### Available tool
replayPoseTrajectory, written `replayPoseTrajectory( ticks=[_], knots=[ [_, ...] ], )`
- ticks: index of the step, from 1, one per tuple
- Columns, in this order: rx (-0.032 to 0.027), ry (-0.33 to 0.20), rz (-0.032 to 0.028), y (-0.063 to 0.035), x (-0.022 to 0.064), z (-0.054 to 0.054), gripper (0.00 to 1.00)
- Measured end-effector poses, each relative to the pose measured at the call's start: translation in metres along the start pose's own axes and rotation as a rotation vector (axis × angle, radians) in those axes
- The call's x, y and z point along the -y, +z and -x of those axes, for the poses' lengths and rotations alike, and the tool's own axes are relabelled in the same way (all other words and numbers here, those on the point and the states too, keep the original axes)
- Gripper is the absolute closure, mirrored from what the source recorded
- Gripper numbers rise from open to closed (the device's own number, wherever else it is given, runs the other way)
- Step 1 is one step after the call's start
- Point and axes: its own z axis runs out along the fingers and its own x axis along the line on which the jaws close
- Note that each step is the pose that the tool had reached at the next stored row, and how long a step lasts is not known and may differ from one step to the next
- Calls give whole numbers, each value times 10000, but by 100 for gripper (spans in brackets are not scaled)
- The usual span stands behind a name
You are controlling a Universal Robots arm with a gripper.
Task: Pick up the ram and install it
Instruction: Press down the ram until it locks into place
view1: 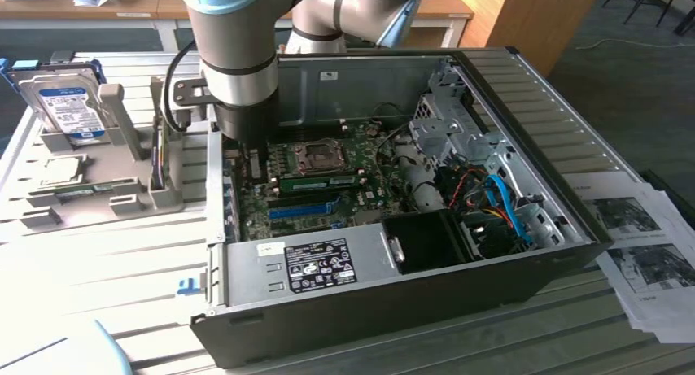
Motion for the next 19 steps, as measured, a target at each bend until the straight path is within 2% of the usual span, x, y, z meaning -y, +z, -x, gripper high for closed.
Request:
replayPoseTrajectory(
  ticks=[9, 19],
  knots=[
    [4, 5, 0, 1, 9, -1, 91],
    [34, 50, -4, 4, 111, 1, 91]
  ],
)
